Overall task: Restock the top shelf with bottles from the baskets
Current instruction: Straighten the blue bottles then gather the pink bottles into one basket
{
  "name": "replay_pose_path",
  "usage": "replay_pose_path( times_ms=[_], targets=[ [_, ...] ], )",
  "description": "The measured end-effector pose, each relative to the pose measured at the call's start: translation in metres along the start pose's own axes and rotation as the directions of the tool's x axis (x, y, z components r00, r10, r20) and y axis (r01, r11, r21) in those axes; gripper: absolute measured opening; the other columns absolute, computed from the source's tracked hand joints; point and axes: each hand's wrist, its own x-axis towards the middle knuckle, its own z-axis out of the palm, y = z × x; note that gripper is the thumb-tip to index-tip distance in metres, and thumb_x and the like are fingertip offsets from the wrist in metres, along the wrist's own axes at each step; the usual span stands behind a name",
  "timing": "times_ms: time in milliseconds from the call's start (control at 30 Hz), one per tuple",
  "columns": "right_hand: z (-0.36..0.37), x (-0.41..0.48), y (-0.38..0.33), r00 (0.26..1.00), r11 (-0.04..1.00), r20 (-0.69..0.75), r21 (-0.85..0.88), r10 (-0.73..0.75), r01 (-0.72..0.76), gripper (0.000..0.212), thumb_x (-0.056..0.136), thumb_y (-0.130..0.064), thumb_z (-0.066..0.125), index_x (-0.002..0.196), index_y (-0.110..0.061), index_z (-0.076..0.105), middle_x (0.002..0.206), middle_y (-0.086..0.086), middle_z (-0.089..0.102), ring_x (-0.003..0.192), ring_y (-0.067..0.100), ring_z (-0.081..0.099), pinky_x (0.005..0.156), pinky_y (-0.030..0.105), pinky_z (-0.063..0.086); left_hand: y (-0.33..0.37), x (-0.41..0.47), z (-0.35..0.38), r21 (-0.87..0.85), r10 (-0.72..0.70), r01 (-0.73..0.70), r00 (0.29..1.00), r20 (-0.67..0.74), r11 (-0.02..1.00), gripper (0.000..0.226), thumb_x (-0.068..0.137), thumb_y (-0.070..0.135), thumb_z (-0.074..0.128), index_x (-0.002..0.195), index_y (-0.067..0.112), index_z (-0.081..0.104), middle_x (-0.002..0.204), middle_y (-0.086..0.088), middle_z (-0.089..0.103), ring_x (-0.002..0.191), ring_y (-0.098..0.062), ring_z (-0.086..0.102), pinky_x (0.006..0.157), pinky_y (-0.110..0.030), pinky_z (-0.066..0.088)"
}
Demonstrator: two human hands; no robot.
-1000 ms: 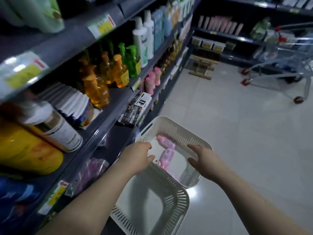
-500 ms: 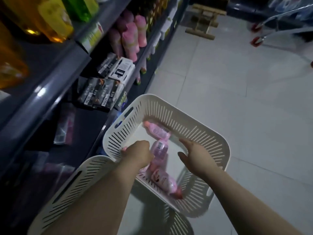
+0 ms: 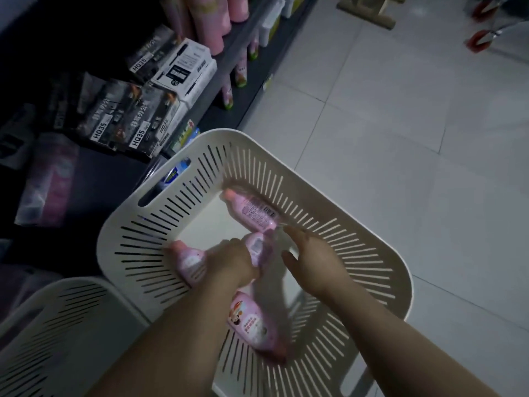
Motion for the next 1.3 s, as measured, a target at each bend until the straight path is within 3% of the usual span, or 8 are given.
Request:
replay_pose_path(
  times_ms=[267, 433, 567, 733, 900, 1067, 1200, 1300],
  targets=[
    [0.006, 0.050, -0.022, 0.999, 0.999, -0.010, 0.008, -0.044, 0.045, 0.043, 0.092, -0.019, 0.052, 0.135, -0.019, 0.052, 0.124, 0.014, 0.062, 0.106, 0.032, 0.061, 0.088, 0.032, 0.048, -0.037, -0.050, -0.079, -0.102, 0.076, -0.119, 0.933, -0.352, 0.988, 0.052, 0.071, 0.045, 0.077, 0.110, 0.020, 0.052, 0.095, -0.005, 0.064, 0.083, -0.028, 0.062, 0.065, -0.030, 0.047],
    [0.036, 0.092, -0.041, 0.999, 1.000, 0.038, -0.014, -0.025, 0.025, 0.053, 0.086, -0.015, 0.057, 0.135, -0.033, 0.045, 0.127, 0.009, 0.053, 0.108, 0.031, 0.059, 0.090, 0.031, 0.047, -0.062, -0.066, -0.101, -0.210, 0.003, -0.092, 0.920, -0.391, 0.973, 0.048, 0.069, 0.050, 0.073, 0.111, 0.031, 0.059, 0.095, 0.005, 0.068, 0.082, -0.020, 0.062, 0.070, -0.030, 0.050],
    [0.055, 0.113, -0.050, 0.998, 0.993, 0.046, -0.113, 0.039, -0.034, 0.070, 0.084, -0.013, 0.058, 0.142, -0.038, 0.026, 0.130, 0.011, 0.044, 0.118, 0.036, 0.047, 0.095, 0.050, 0.047, -0.079, -0.070, -0.101, -0.334, -0.051, -0.094, 0.914, -0.403, 0.938, 0.052, 0.060, 0.049, 0.080, 0.106, 0.031, 0.067, 0.091, 0.007, 0.069, 0.082, -0.014, 0.063, 0.074, -0.033, 0.053],
    [0.058, 0.112, -0.054, 1.000, 0.976, 0.021, -0.217, 0.023, -0.018, 0.039, 0.095, -0.016, 0.048, 0.127, -0.031, 0.031, 0.124, 0.014, 0.046, 0.119, 0.037, 0.043, 0.091, 0.054, 0.046, -0.090, -0.080, -0.101, -0.516, -0.083, -0.125, 0.929, -0.361, 0.847, 0.056, 0.052, 0.029, 0.091, 0.104, 0.028, 0.070, 0.089, 0.014, 0.069, 0.076, 0.007, 0.060, 0.056, -0.002, 0.040],
    [0.025, 0.077, -0.063, 1.000, 0.994, 0.021, -0.108, 0.023, -0.021, 0.054, 0.074, -0.006, 0.057, 0.124, -0.010, 0.037, 0.123, 0.018, 0.048, 0.113, 0.037, 0.046, 0.088, 0.042, 0.046, -0.088, -0.107, -0.112, -0.510, -0.074, -0.124, 0.934, -0.350, 0.851, 0.067, 0.054, 0.021, 0.092, 0.116, 0.027, 0.067, 0.095, 0.010, 0.067, 0.083, -0.008, 0.063, 0.066, -0.015, 0.043],
    [-0.042, 0.032, -0.102, 0.992, 0.992, -0.032, 0.012, -0.124, 0.124, 0.055, 0.067, -0.007, 0.065, 0.116, -0.013, 0.042, 0.113, 0.012, 0.054, 0.098, 0.032, 0.050, 0.071, 0.031, 0.032, -0.081, -0.163, -0.138, -0.513, -0.091, -0.173, 0.890, -0.448, 0.841, 0.057, 0.050, 0.019, 0.092, 0.104, 0.019, 0.071, 0.091, 0.002, 0.067, 0.085, -0.017, 0.064, 0.070, -0.021, 0.047],
    [-0.107, -0.017, -0.153, 0.968, 0.968, -0.096, 0.072, -0.233, 0.240, 0.039, 0.071, -0.015, 0.064, 0.104, -0.015, 0.041, 0.095, 0.008, 0.054, 0.078, 0.027, 0.046, 0.061, 0.032, 0.033, -0.078, -0.226, -0.167, -0.560, -0.172, -0.190, 0.831, -0.529, 0.806, 0.077, 0.041, 0.046, 0.086, 0.110, 0.017, 0.069, 0.098, 0.001, 0.066, 0.090, -0.016, 0.060, 0.078, -0.015, 0.038],
    [-0.150, -0.060, -0.194, 0.951, 0.943, -0.120, 0.142, -0.285, 0.301, 0.027, 0.076, -0.022, 0.058, 0.089, -0.025, 0.035, 0.078, 0.005, 0.056, 0.061, 0.027, 0.052, 0.054, 0.033, 0.044, -0.078, -0.283, -0.192, -0.601, -0.224, -0.183, 0.814, -0.537, 0.778, 0.057, 0.056, 0.031, 0.089, 0.108, 0.025, 0.066, 0.093, 0.008, 0.062, 0.085, -0.011, 0.057, 0.068, -0.010, 0.035]
  ],
)
